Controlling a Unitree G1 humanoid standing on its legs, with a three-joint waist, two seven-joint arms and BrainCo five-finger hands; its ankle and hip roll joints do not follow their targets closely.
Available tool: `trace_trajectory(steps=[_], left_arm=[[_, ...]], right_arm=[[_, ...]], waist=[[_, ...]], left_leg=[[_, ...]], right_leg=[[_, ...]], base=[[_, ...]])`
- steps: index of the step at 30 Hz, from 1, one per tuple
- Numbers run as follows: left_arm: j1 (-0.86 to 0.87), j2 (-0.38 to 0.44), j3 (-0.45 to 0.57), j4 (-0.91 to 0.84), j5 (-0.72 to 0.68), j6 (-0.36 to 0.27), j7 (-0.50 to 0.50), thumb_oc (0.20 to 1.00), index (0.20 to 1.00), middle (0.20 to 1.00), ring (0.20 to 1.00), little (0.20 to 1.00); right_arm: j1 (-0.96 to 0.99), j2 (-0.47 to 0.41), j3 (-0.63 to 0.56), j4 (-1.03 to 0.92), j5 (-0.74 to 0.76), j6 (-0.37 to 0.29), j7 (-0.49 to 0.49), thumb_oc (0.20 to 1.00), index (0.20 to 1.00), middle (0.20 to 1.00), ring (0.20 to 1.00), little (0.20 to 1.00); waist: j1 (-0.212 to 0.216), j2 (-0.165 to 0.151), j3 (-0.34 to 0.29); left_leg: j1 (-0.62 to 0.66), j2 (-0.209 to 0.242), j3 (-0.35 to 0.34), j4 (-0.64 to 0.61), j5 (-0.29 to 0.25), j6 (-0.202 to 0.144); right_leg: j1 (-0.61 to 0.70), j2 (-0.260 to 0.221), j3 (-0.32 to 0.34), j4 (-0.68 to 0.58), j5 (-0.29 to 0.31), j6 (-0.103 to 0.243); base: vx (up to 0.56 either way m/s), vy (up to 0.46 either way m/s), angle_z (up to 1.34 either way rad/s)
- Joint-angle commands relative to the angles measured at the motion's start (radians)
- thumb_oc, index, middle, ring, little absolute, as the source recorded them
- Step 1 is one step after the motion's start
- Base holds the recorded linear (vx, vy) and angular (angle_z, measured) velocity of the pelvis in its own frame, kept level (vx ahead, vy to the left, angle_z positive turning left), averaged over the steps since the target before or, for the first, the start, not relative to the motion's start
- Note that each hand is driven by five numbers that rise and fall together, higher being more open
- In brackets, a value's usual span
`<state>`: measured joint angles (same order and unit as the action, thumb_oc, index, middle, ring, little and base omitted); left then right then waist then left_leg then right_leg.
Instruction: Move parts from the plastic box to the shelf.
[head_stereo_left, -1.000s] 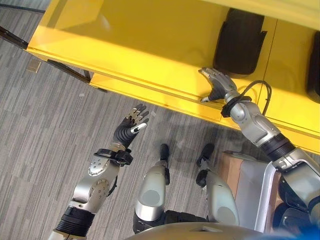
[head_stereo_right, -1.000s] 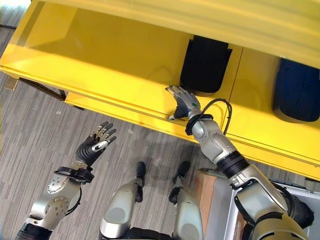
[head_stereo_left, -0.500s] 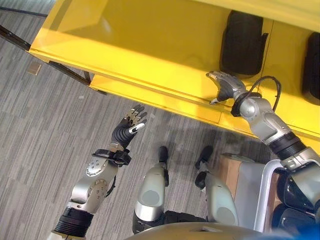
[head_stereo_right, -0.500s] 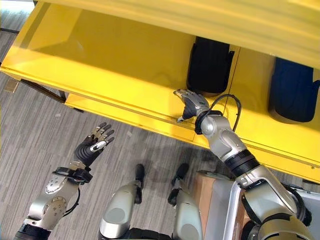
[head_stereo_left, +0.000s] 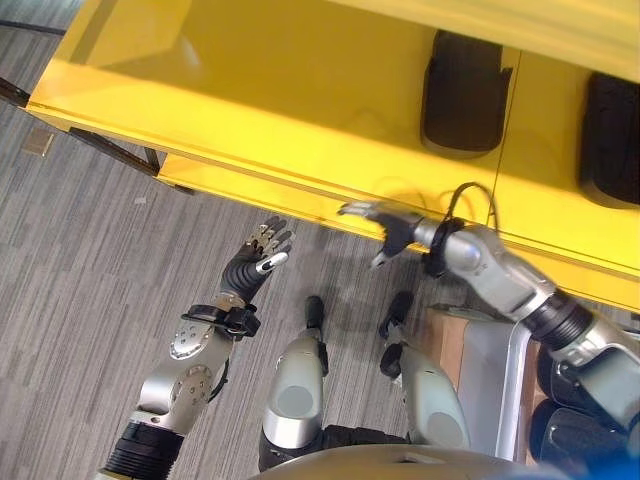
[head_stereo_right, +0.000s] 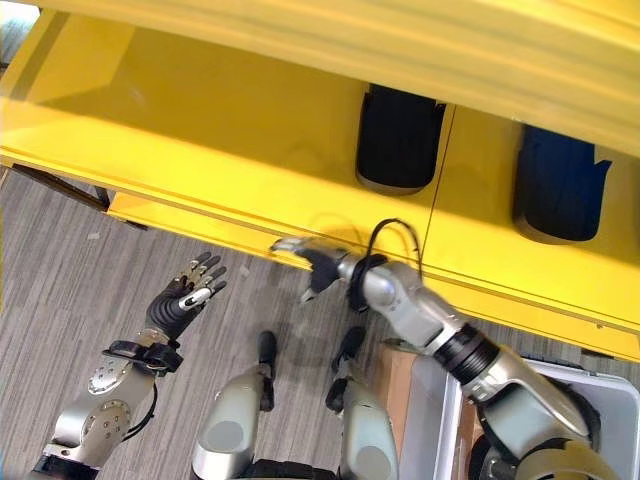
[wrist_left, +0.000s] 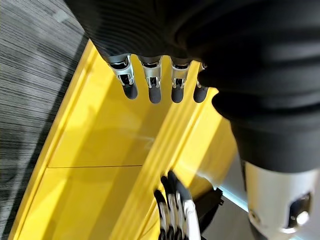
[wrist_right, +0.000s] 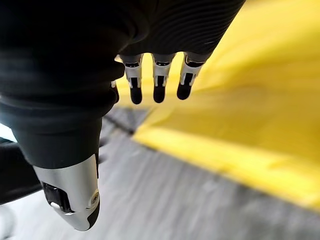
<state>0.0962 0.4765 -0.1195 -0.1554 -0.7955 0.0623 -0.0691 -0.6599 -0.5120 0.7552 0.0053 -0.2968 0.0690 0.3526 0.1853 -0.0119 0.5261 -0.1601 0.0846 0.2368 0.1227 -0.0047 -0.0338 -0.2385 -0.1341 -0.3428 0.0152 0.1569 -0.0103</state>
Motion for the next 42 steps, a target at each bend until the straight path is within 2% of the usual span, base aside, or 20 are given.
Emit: trace_trajectory(steps=[1, 4, 5, 8, 12, 18, 21, 22, 23, 26, 30, 31, 32, 33, 35, 36, 37, 40, 41, 42], left_arm=[[0.002, 0.004, 0.017, -0.070, -0.110, -0.051, 0.110, 1.000, 1.000, 1.000, 1.000, 1.000], [0.015, -0.002, 0.034, -0.090, -0.095, -0.066, 0.059, 1.000, 1.000, 1.000, 1.000, 1.000], [0.016, -0.003, 0.034, -0.093, -0.093, -0.069, 0.056, 1.000, 1.000, 1.000, 1.000, 1.000], [0.036, -0.006, 0.034, -0.104, -0.095, -0.097, 0.048, 1.000, 1.000, 1.000, 1.000, 1.000], [0.042, -0.009, 0.040, -0.096, -0.064, -0.112, 0.025, 1.000, 1.000, 1.000, 1.000, 1.000], [0.072, -0.028, 0.041, -0.059, -0.040, -0.126, -0.039, 1.000, 1.000, 1.000, 1.000, 1.000], [0.083, -0.039, 0.033, -0.031, -0.014, -0.132, -0.071, 1.000, 1.000, 1.000, 1.000, 1.000], [0.088, -0.040, 0.036, -0.021, -0.015, -0.133, -0.080, 1.000, 1.000, 1.000, 1.000, 1.000], [0.089, -0.035, 0.033, 0.006, -0.009, -0.140, -0.074, 1.000, 1.000, 1.000, 1.000, 1.000], [0.088, -0.031, 0.029, 0.026, -0.009, -0.149, -0.058, 1.000, 1.000, 1.000, 1.000, 1.000], [0.088, -0.026, 0.031, 0.038, 0.010, -0.133, -0.063, 1.000, 1.000, 1.000, 1.000, 1.000], [0.090, -0.024, 0.028, 0.041, 0.026, -0.125, -0.069, 1.000, 1.000, 1.000, 1.000, 1.000], [0.090, -0.022, 0.026, 0.046, 0.032, -0.124, -0.069, 1.000, 1.000, 1.000, 1.000, 1.000], [0.099, -0.014, 0.031, 0.042, 0.029, -0.127, -0.045, 1.000, 1.000, 1.000, 1.000, 1.000], [0.111, -0.014, 0.039, 0.039, 0.024, -0.138, -0.013, 1.000, 1.000, 1.000, 1.000, 1.000], [0.127, -0.012, 0.052, 0.044, 0.005, -0.149, -0.009, 1.000, 1.000, 1.000, 1.000, 1.000], [0.130, -0.011, 0.052, 0.045, 0.003, -0.147, -0.013, 1.000, 1.000, 1.000, 1.000, 1.000], [0.170, -0.017, 0.068, 0.070, -0.008, -0.174, -0.053, 1.000, 1.000, 1.000, 1.000, 1.000], [0.182, -0.019, 0.072, 0.077, -0.013, -0.187, -0.060, 1.000, 1.000, 1.000, 1.000, 1.000], [0.208, -0.027, 0.077, 0.080, -0.015, -0.202, -0.060, 1.000, 1.000, 1.000, 1.000, 1.000]], right_arm=[[-0.018, 0.057, 0.054, -0.082, 0.007, 0.103, -0.080, 1.000, 1.000, 1.000, 1.000, 1.000], [-0.023, 0.085, 0.056, -0.079, 0.000, 0.185, -0.146, 1.000, 1.000, 1.000, 1.000, 1.000], [-0.025, 0.086, 0.054, -0.078, -0.002, 0.192, -0.150, 1.000, 1.000, 1.000, 1.000, 1.000], [0.001, 0.067, 0.013, -0.080, 0.005, 0.288, -0.212, 1.000, 1.000, 1.000, 1.000, 1.000], [0.060, 0.017, -0.056, -0.077, 0.093, 0.332, -0.268, 1.000, 1.000, 1.000, 1.000, 1.000], [0.294, -0.054, -0.204, 0.004, 0.185, 0.232, -0.283, 1.000, 1.000, 1.000, 1.000, 1.000], [0.441, -0.061, -0.266, 0.032, 0.198, 0.177, -0.206, 1.000, 1.000, 1.000, 1.000, 1.000], [0.499, -0.061, -0.291, 0.033, 0.182, 0.133, -0.153, 1.000, 1.000, 1.000, 1.000, 1.000], [0.599, -0.070, -0.323, 0.018, 0.153, 0.072, -0.076, 1.000, 1.000, 1.000, 1.000, 1.000], [0.651, -0.075, -0.327, 0.005, 0.162, 0.046, -0.043, 1.000, 1.000, 1.000, 1.000, 1.000], [0.683, -0.075, -0.341, -0.021, 0.199, 0.051, -0.039, 1.000, 1.000, 1.000, 1.000, 1.000], [0.698, -0.073, -0.351, -0.033, 0.197, 0.045, -0.020, 1.000, 1.000, 1.000, 1.000, 1.000], [0.707, -0.076, -0.360, -0.039, 0.211, 0.046, -0.011, 1.000, 1.000, 1.000, 1.000, 1.000], [0.724, -0.084, -0.379, -0.046, 0.231, 0.036, 0.015, 1.000, 1.000, 1.000, 1.000, 1.000], [0.736, -0.096, -0.401, -0.056, 0.265, 0.009, 0.035, 1.000, 1.000, 1.000, 1.000, 1.000], [0.783, -0.128, -0.463, -0.095, 0.320, -0.028, 0.011, 1.000, 1.000, 1.000, 1.000, 1.000], [0.790, -0.132, -0.472, -0.100, 0.327, -0.033, 0.000, 1.000, 1.000, 1.000, 1.000, 1.000], [0.850, -0.143, -0.567, -0.122, 0.366, -0.122, -0.086, 1.000, 1.000, 1.000, 1.000, 1.000], [0.859, -0.143, -0.589, -0.133, 0.375, -0.143, -0.102, 1.000, 1.000, 1.000, 1.000, 1.000], [0.855, -0.140, -0.614, -0.167, 0.404, -0.141, -0.133, 1.000, 1.000, 1.000, 1.000, 1.000]], waist=[[0.029, 0.035, -0.006], [0.037, 0.032, -0.006], [0.038, 0.032, -0.006], [0.037, 0.029, -0.006], [0.020, 0.010, -0.006], [-0.028, -0.017, -0.069], [-0.064, -0.030, -0.108], [-0.082, -0.037, -0.124], [-0.116, -0.054, -0.158], [-0.138, -0.068, -0.183], [-0.159, -0.086, -0.199], [-0.168, -0.093, -0.203], [-0.172, -0.097, -0.203], [-0.176, -0.101, -0.205], [-0.174, -0.109, -0.208], [-0.181, -0.110, -0.213], [-0.182, -0.109, -0.214], [-0.185, -0.099, -0.216], [-0.183, -0.099, -0.217], [-0.172, -0.100, -0.222]], left_leg=[[-0.012, -0.021, -0.062, -0.037, 0.020, 0.005], [-0.004, -0.020, -0.063, -0.041, 0.018, 0.004], [-0.007, -0.020, -0.062, -0.042, 0.021, 0.005], [0.009, -0.022, -0.065, -0.047, 0.016, 0.007], [0.046, -0.019, -0.055, -0.058, 0.013, 0.005], [0.104, -0.010, -0.018, -0.092, 0.014, 0.008], [0.139, -0.009, 0.013, -0.109, 0.012, 0.012], [0.156, -0.007, 0.028, -0.115, 0.012, 0.015], [0.192, -0.003, 0.060, -0.131, 0.012, 0.019], [0.224, -0.004, 0.089, -0.142, 0.006, 0.028], [0.259, -0.014, 0.129, -0.160, -0.005, 0.040], [0.273, -0.014, 0.144, -0.175, -0.003, 0.039], [0.281, -0.014, 0.153, -0.182, -0.002, 0.037], [0.310, -0.008, 0.176, -0.200, -0.016, 0.029], [0.317, 0.000, 0.225, -0.204, -0.013, 0.029], [0.308, -0.004, 0.249, -0.203, -0.015, 0.048], [0.307, -0.005, 0.251, -0.203, -0.016, 0.052], [0.292, 0.008, 0.284, -0.198, -0.011, 0.067], [0.288, 0.011, 0.298, -0.193, -0.012, 0.071], [0.279, 0.024, 0.335, -0.191, -0.006, 0.076]], right_leg=[[0.066, -0.034, 0.007, 0.195, -0.214, 0.105], [0.075, -0.035, 0.001, 0.189, -0.211, 0.106], [0.074, -0.034, 0.000, 0.186, -0.207, 0.105], [0.090, -0.033, -0.003, 0.179, -0.204, 0.106], [0.129, -0.026, 0.002, 0.161, -0.203, 0.107], [0.179, -0.029, 0.013, 0.110, -0.175, 0.122], [0.203, -0.037, 0.017, 0.084, -0.150, 0.139], [0.213, -0.041, 0.018, 0.075, -0.138, 0.147], [0.233, -0.051, 0.029, 0.048, -0.104, 0.172], [0.244, -0.061, 0.041, 0.033, -0.074, 0.196], [0.242, -0.077, 0.052, 0.000, -0.018, 0.233], [0.232, -0.086, 0.055, -0.016, 0.014, 0.249], [0.217, -0.092, 0.052, -0.012, 0.034, 0.256], [0.206, -0.090, 0.016, 0.023, 0.039, 0.271], [0.197, -0.088, -0.043, 0.076, 0.029, 0.268], [0.192, -0.089, -0.064, 0.174, -0.005, 0.253], [0.193, -0.088, -0.064, 0.183, -0.014, 0.250], [0.229, -0.098, -0.086, 0.285, -0.073, 0.210], [0.245, -0.109, -0.090, 0.307, -0.083, 0.206], [0.280, -0.141, -0.112, 0.347, -0.093, 0.209]], base=[[-0.04, 0.039, 0.05], [-0.02, 0.005, 0.02], [0.00, 0.000, 0.00], [0.00, 0.000, 0.00], [0.00, 0.020, 0.00], [0.00, 0.100, -0.02], [-0.03, 0.146, -0.25], [-0.02, 0.189, -0.46], [-0.02, 0.151, -0.41], [-0.05, 0.105, -0.68], [-0.08, 0.066, -0.29], [-0.08, 0.037, -0.33], [-0.08, 0.079, -0.23], [-0.10, 0.074, -0.28], [-0.18, 0.078, -1.04], [-0.20, 0.054, -1.54], [-0.20, 0.029, -1.23], [-0.16, -0.052, -0.65], [-0.22, -0.254, -0.68], [-0.17, -0.280, -1.01]])
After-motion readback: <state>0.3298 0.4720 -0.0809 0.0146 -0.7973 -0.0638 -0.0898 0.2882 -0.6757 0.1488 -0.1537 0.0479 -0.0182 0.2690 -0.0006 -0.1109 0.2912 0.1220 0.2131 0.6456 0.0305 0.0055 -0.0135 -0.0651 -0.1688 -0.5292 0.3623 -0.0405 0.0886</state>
